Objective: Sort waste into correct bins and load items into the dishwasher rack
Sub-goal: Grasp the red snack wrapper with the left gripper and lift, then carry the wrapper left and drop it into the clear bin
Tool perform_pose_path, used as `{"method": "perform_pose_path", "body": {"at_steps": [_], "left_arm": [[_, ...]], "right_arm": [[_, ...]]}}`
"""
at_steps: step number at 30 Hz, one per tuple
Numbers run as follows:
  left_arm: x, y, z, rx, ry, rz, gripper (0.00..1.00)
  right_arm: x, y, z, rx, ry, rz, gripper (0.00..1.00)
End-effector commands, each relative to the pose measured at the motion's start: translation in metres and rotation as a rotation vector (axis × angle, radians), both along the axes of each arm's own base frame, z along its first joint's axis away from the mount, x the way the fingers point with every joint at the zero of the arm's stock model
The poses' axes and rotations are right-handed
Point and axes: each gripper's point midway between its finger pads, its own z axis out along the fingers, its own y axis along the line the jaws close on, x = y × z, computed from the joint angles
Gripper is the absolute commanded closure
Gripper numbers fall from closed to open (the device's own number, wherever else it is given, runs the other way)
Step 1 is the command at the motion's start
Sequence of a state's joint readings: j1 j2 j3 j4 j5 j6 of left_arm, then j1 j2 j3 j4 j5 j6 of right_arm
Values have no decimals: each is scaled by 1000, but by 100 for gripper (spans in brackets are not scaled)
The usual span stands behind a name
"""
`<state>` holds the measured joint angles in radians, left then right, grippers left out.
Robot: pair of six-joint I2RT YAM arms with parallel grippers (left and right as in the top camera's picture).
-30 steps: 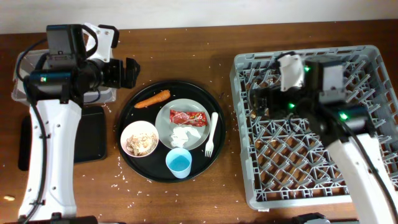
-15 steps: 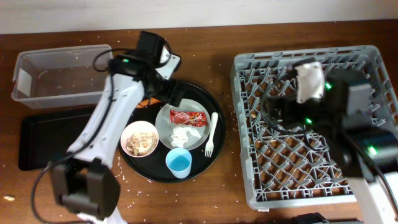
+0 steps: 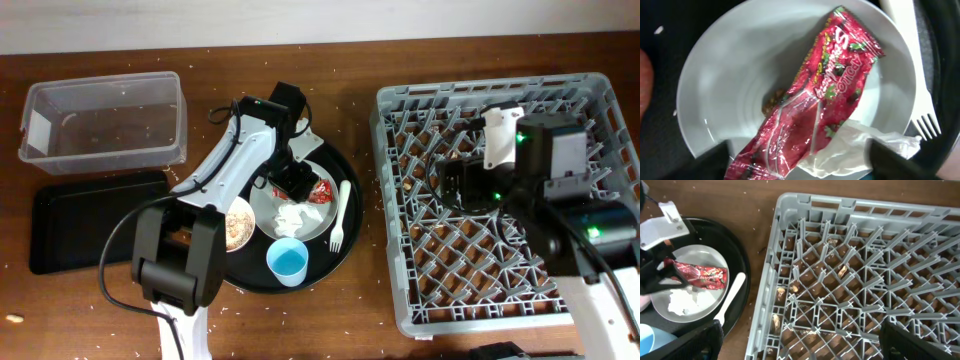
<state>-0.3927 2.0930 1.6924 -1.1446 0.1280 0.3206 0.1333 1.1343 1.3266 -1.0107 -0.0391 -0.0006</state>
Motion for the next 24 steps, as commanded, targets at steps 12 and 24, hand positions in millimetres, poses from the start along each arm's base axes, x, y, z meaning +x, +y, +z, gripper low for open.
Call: {"method": "perform_pose_path", "body": {"at_steps": [12, 24], "left_arm": [[9, -5, -17, 2, -7, -18, 99], [110, 34, 156, -122, -380, 268, 99]], "right_arm": [[5, -4, 0, -8, 5, -22, 4], [5, -4, 0, -8, 8, -22, 7]]}}
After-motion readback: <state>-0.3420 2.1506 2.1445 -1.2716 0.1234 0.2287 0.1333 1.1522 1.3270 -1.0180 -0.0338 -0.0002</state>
